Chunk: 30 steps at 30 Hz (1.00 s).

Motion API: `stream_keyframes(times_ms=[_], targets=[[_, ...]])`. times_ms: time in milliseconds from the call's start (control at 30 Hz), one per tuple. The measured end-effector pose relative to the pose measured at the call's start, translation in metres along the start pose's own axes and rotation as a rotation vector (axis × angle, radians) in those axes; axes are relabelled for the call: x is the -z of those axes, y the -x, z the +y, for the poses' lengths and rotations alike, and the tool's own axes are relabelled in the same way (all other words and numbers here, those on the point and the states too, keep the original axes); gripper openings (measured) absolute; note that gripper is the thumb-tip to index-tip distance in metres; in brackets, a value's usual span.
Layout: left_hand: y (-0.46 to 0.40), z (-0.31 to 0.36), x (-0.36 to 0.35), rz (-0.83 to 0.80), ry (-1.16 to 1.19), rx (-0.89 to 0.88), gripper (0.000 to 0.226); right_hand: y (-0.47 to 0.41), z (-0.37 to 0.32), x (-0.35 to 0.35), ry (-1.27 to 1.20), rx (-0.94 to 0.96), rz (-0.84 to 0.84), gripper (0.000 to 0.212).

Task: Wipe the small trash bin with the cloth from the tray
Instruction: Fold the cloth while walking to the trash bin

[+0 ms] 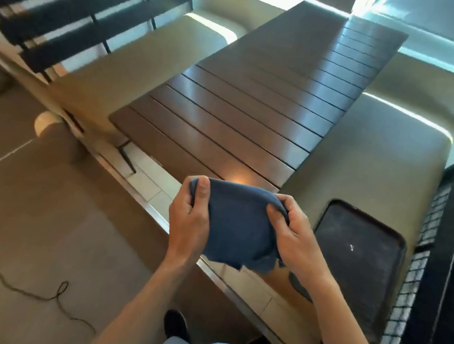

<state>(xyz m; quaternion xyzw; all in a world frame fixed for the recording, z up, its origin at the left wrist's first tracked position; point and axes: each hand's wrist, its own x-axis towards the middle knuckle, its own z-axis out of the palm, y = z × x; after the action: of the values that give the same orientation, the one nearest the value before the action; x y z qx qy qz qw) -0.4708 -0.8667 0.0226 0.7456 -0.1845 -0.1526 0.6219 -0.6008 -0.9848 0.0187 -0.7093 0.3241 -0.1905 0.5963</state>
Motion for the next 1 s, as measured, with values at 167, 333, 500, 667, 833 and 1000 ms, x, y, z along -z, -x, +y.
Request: stream_keyframes(times_ms=[167,333,500,667,833,1000], targets=[[-0.028,-0.018,0.066,0.1,0.024,0.039,0.027,-0.015,-0.017,-0.077,0.057,0.053,-0.028,0.017],[-0.05,-0.04,0.139,0.18,0.038,0.049,0.027,-0.035,-0.03,-0.155,0.147,0.145,-0.063,0.014],[-0.073,-0.057,0.21,0.287,-0.008,0.06,0.026,-0.059,-0.047,-0.226,0.179,0.169,-0.213,0.015],[-0.097,-0.073,0.262,0.396,-0.037,0.098,0.027,-0.087,-0.062,-0.285,0.187,0.162,-0.326,0.017],[-0.128,-0.087,0.308,0.488,-0.055,0.127,0.032,-0.126,-0.073,-0.342,0.183,0.1,-0.457,0.017],[-0.18,-0.102,0.353,0.586,-0.046,0.137,0.032,-0.181,-0.084,-0.409,0.177,0.087,-0.56,0.017]])
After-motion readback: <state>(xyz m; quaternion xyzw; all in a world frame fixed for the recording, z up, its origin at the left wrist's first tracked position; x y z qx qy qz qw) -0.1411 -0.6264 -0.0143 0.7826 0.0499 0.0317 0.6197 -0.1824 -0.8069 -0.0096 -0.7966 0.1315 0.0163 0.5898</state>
